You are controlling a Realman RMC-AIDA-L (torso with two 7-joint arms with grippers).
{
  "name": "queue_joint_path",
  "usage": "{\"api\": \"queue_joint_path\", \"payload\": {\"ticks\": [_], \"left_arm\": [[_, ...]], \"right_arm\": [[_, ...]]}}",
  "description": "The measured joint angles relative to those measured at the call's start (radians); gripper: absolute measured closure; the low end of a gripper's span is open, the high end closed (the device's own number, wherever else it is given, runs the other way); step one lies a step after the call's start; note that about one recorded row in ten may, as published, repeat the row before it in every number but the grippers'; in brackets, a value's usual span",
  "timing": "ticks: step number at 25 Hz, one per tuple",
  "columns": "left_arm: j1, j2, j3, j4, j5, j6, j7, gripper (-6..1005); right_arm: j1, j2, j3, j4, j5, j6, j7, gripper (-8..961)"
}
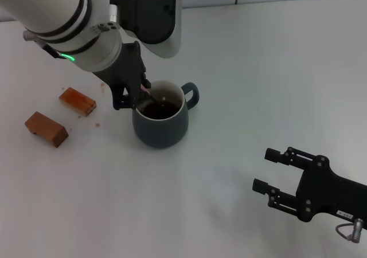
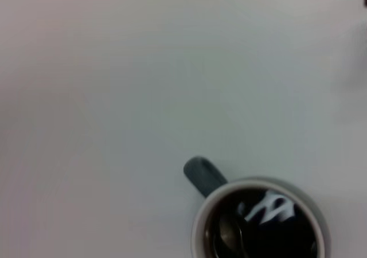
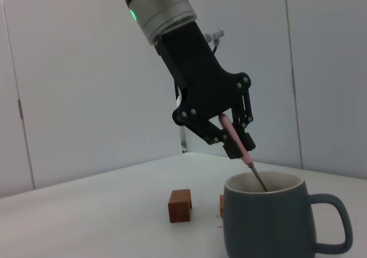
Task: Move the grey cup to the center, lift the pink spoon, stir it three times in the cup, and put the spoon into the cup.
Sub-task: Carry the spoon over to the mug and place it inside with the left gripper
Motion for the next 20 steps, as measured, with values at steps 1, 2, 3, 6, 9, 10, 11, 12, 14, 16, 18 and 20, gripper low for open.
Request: {"api": "queue_joint_path", "payload": {"ticks": [1, 2, 3, 6, 9, 10, 11, 12, 14, 16, 18, 20], "left_arm": [[0.0, 0.0, -0.002, -0.001, 0.008, 0.003, -0.003, 842], [0.0, 0.0, -0.002, -0.002, 0.014, 0.007, -0.006, 842], [0.001, 0.0, -0.002, -0.003, 0.017, 0.01, -0.007, 842], [0.002, 0.001, -0.003, -0.004, 0.016, 0.02, -0.009, 841], [0.003, 0.001, -0.005, -0.004, 0.007, 0.023, -0.021, 840], [0.004, 0.001, -0.005, -0.004, 0.006, 0.023, -0.028, 840], [0.004, 0.001, -0.005, -0.004, 0.006, 0.022, -0.031, 840], [0.004, 0.001, -0.005, -0.004, 0.006, 0.022, -0.031, 840], [0.004, 0.001, -0.005, -0.004, 0.006, 0.021, -0.036, 839], [0.009, 0.0, 0.002, -0.005, 0.003, 0.02, -0.047, 839], [0.015, 0.0, 0.002, -0.004, -0.005, 0.019, -0.053, 786], [0.023, 0.001, -0.004, 0.004, -0.028, 0.018, -0.054, 733]], "right_arm": [[0.0, 0.0, 0.0, 0.0, 0.0, -0.003, 0.0, 272], [0.0, 0.0, 0.0, 0.0, 0.0, -0.007, 0.0, 272], [0.0, 0.001, 0.0, 0.0, 0.0, -0.009, 0.0, 273], [-0.001, 0.001, 0.0, 0.0, 0.0, -0.011, 0.0, 273], [-0.002, 0.001, 0.0, 0.0, 0.0, -0.013, 0.0, 273], [-0.002, 0.001, 0.0, 0.0, 0.0, -0.014, 0.0, 273], [-0.002, 0.001, 0.0, 0.0, 0.0, -0.016, 0.0, 273], [-0.002, 0.001, 0.0, 0.0, 0.0, -0.016, 0.0, 273], [-0.002, 0.001, 0.0, 0.0, 0.0, -0.017, 0.0, 273], [-0.002, 0.001, 0.0, 0.0, 0.0, -0.017, 0.0, 273], [-0.001, 0.001, 0.0, 0.0, 0.0, -0.017, 0.0, 273], [-0.001, 0.001, -0.001, 0.0, 0.0, -0.017, 0.0, 273]]}}
